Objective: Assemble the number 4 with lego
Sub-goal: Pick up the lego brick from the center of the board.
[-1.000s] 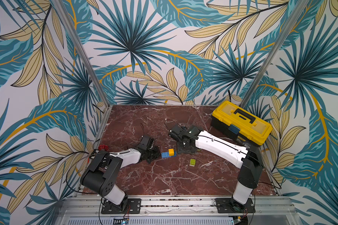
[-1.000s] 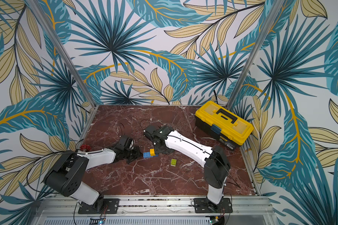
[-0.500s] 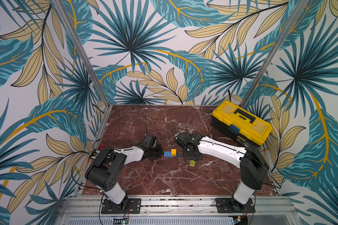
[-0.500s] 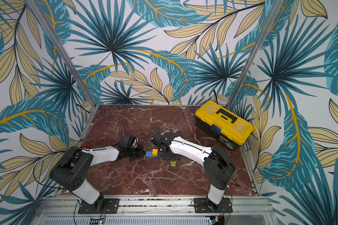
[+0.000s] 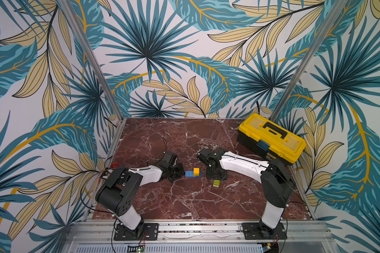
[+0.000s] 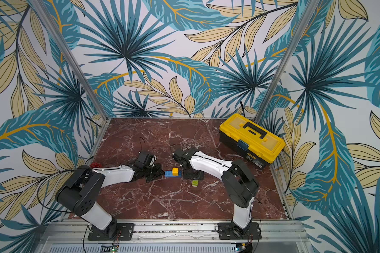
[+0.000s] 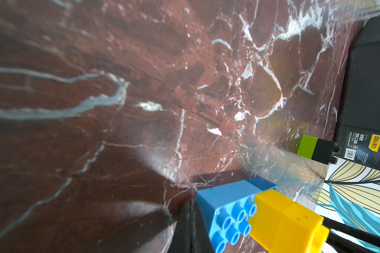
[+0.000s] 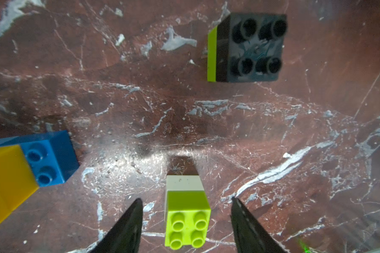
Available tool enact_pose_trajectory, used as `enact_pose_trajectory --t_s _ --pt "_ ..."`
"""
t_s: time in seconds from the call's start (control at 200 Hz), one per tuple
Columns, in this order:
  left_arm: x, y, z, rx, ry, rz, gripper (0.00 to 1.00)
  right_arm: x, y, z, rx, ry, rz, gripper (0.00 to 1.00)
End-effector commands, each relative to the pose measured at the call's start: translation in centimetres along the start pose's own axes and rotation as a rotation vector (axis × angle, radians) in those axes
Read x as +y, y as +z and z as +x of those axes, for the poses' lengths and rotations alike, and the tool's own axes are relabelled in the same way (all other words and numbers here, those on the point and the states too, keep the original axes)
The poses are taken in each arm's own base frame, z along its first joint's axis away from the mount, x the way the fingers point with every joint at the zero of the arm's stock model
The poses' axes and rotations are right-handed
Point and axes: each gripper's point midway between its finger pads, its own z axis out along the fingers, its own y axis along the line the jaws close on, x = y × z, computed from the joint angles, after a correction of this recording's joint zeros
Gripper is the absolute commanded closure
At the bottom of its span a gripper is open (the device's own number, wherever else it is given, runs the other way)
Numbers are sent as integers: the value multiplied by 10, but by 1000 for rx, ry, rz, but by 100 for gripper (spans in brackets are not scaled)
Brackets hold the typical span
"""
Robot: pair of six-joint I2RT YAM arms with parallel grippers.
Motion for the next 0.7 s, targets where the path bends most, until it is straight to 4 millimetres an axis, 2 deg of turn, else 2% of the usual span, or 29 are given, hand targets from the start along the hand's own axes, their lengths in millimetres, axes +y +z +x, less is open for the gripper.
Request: enact_pose_trajectory --t_s 0.0,0.18,0.305,0.511,0.696 --pt "10 -3 10 18 -13 -27 100 -13 -19 -26 -67 -43 13 33" --pt "9 -3 10 19 -10 -25 100 -36 -8 -66 -43 -47 28 33" --pt "9 -3 11 21 -8 -24 100 -44 5 -81 -8 -67 57 33" --pt "11 -2 12 18 -11 -29 100 -37 29 -89 26 -80 -10 37" --pt "11 -2 11 16 -12 -27 100 -38 43 -82 62 -85 3 46"
